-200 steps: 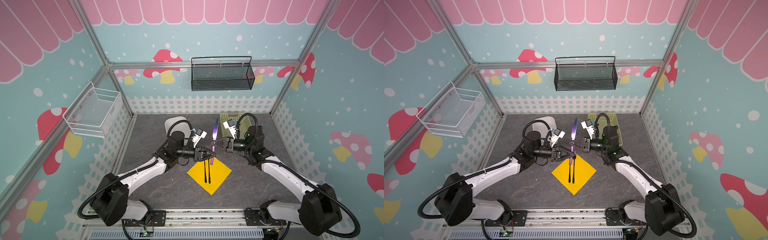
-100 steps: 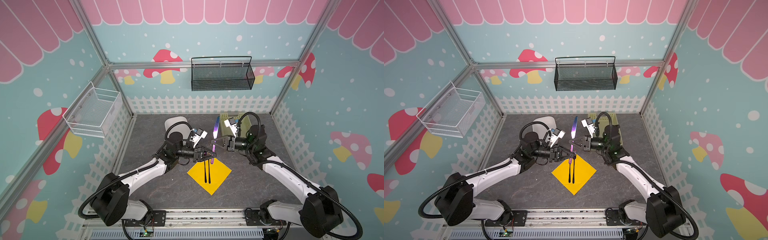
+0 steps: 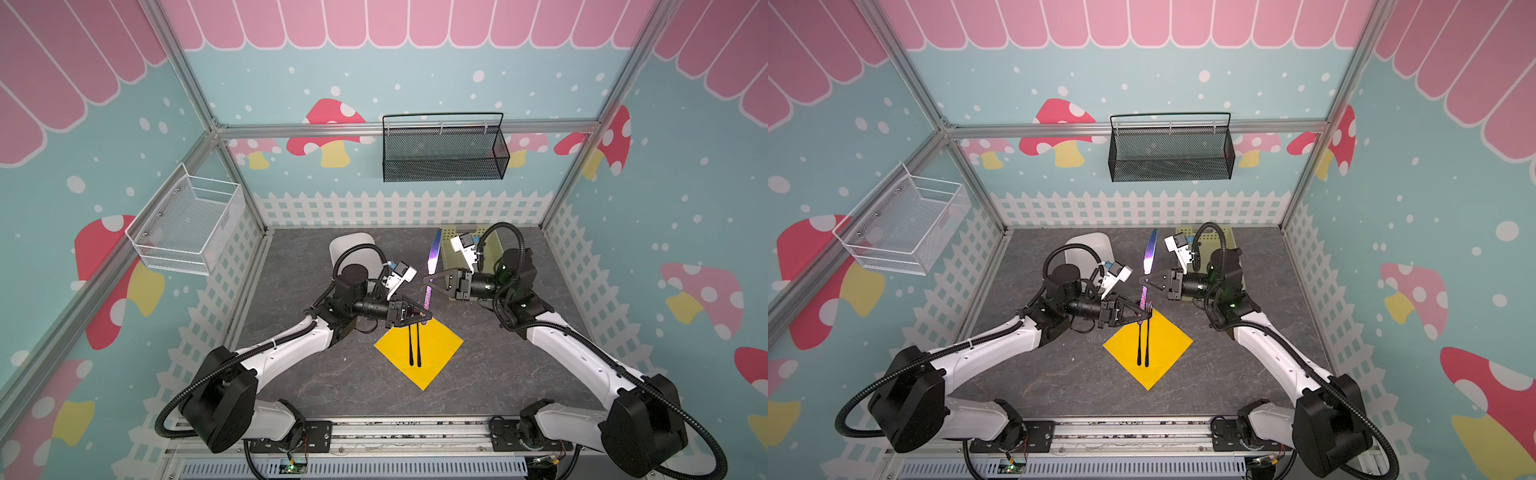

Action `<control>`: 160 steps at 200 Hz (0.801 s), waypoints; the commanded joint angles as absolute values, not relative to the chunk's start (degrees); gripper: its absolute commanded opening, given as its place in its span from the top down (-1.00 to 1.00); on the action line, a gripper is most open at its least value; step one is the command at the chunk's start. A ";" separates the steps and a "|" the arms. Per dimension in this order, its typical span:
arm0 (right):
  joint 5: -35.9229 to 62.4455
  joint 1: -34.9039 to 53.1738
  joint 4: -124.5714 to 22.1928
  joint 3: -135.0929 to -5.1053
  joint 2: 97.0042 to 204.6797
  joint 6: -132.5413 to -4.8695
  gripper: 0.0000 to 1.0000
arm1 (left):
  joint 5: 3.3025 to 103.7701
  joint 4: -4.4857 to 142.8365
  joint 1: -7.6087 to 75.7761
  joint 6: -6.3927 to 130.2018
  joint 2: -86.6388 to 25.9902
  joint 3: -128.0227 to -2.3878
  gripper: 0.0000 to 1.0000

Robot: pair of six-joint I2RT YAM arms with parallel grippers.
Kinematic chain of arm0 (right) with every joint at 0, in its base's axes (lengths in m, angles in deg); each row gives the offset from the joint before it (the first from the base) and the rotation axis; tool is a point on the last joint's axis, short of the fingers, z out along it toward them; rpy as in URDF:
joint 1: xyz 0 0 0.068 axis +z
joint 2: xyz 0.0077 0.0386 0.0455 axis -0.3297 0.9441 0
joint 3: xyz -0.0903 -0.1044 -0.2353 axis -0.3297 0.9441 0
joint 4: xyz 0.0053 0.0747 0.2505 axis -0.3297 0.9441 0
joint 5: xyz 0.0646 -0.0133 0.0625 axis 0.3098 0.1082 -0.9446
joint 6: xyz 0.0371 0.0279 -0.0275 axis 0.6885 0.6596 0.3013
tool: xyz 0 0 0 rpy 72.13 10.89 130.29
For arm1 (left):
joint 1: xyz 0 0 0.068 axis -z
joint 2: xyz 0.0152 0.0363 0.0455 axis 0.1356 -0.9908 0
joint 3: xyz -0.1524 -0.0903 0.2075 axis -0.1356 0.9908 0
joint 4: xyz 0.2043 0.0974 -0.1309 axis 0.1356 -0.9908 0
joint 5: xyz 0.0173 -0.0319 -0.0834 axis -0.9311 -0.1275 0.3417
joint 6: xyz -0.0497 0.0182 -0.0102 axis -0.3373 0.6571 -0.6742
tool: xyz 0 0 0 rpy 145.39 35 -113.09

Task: Place the utensils on the paper napkin and roll it up

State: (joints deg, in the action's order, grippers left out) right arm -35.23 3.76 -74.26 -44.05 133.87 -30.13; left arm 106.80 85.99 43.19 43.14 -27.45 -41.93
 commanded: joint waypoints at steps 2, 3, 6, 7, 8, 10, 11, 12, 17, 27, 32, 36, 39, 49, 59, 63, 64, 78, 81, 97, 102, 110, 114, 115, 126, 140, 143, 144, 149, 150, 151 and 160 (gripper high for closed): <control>-34.15 3.60 -73.01 -45.92 132.45 -30.69 0.80 | 104.21 82.51 43.39 46.57 -26.17 -43.62 0.88; -33.98 3.60 -72.79 -45.92 132.46 -30.82 0.79 | 103.98 82.34 43.39 46.68 -26.16 -43.73 0.88; -33.46 3.57 -71.83 -45.97 132.47 -31.25 0.76 | 103.41 81.65 43.40 47.00 -26.14 -43.94 0.90; -33.33 3.59 -71.46 -46.04 132.43 -31.40 0.75 | 103.14 81.43 43.40 47.16 -26.14 -44.02 0.91; -33.27 3.60 -71.09 -46.07 132.41 -31.57 0.74 | 102.88 81.10 43.44 47.28 -26.19 -44.05 0.91; -32.86 3.60 -70.32 -46.23 132.39 -31.96 0.71 | 102.46 80.62 43.42 47.63 -26.15 -44.22 0.92; -32.46 3.60 -69.73 -46.25 132.39 -32.16 0.70 | 102.18 80.34 43.41 47.78 -26.15 -44.33 0.93; -32.17 3.60 -69.18 -46.40 132.39 -32.34 0.69 | 101.91 79.90 43.40 47.94 -26.14 -44.43 0.93; -30.67 3.60 -66.11 -46.94 132.37 -33.82 0.62 | 100.59 78.32 43.39 48.77 -26.06 -44.80 0.95; -27.00 3.58 -59.56 -48.55 132.45 -36.30 0.45 | 97.85 75.82 43.43 50.02 -26.11 -45.41 0.97; -24.87 3.60 -55.88 -49.44 132.60 -37.27 0.36 | 96.20 74.22 43.39 50.63 -26.05 -45.85 0.98; -22.94 3.67 -53.27 -49.96 132.71 -37.86 0.30 | 94.80 72.75 43.39 51.28 -26.16 -46.32 0.99; -21.58 3.69 -51.69 -50.26 132.76 -38.11 0.25 | 93.59 71.61 43.39 51.82 -26.14 -46.74 0.99; -17.66 4.31 -47.36 -50.78 132.89 -38.45 0.13 | 90.04 67.48 43.52 53.19 -26.44 -48.18 1.00; -13.69 5.26 -43.75 -51.26 133.13 -38.89 0.06 | 85.96 63.30 43.60 54.48 -26.79 -49.90 1.00; -12.28 5.73 -42.56 -51.57 133.25 -39.01 0.04 | 84.27 61.66 43.58 54.82 -26.96 -50.59 1.00; -11.93 5.85 -42.10 -51.65 133.30 -39.02 0.04 | 84.04 61.20 43.66 54.89 -26.94 -50.77 1.00; -7.70 7.43 -36.83 -53.65 134.10 -40.04 0.01 | 79.13 56.92 43.75 55.22 -27.63 -52.65 1.00; -6.92 7.81 -35.92 -54.12 134.34 -40.15 0.01 | 78.47 56.27 43.74 55.22 -27.80 -53.11 1.00; -2.19 9.34 -32.06 -56.34 134.71 -40.44 -0.02 | 75.90 54.02 44.02 55.22 -28.43 -54.30 1.00; -0.65 9.77 -31.01 -56.99 134.99 -40.44 -0.03 | 75.28 53.72 44.13 55.22 -28.44 -54.42 1.00; 0.71 10.34 -29.96 -57.77 135.51 -40.23 -0.04 | 74.90 53.47 44.37 55.31 -28.56 -54.66 1.00; 0.95 10.45 -29.54 -58.07 135.77 -39.98 -0.04 | 74.72 53.37 44.48 55.41 -28.65 -54.75 1.00; 0.97 10.46 -29.48 -58.15 135.88 -39.95 -0.04 | 74.69 53.32 44.55 55.45 -28.67 -54.78 1.00; 1.54 10.97 -29.07 -58.95 136.68 -39.59 -0.04 | 74.61 52.74 44.71 55.64 -29.06 -55.28 1.00; 3.15 12.01 -28.54 -60.25 137.62 -39.35 -0.04 | 74.02 51.35 45.04 55.96 -29.55 -56.15 1.00; 3.36 12.22 -28.48 -60.52 137.87 -39.31 -0.04 | 73.84 51.07 45.15 56.00 -29.64 -56.26 1.00; 3.45 12.31 -28.47 -60.65 137.90 -39.30 -0.03 | 73.72 50.94 45.15 56.05 -29.65 -56.37 1.00; 3.76 12.67 -28.44 -61.09 138.24 -39.27 -0.03 | 73.26 50.37 45.30 56.17 -29.86 -56.71 1.00; 3.78 12.75 -28.45 -61.16 138.35 -39.28 -0.03 | 73.17 50.28 45.31 56.22 -29.93 -56.78 1.00; 3.84 12.79 -28.45 -61.23 138.44 -39.24 -0.03 | 73.13 50.19 45.32 56.25 -29.97 -56.81 1.00; 4.22 13.36 -28.60 -61.72 138.93 -38.89 -0.01 | 72.61 49.28 45.59 56.35 -30.35 -57.34 1.00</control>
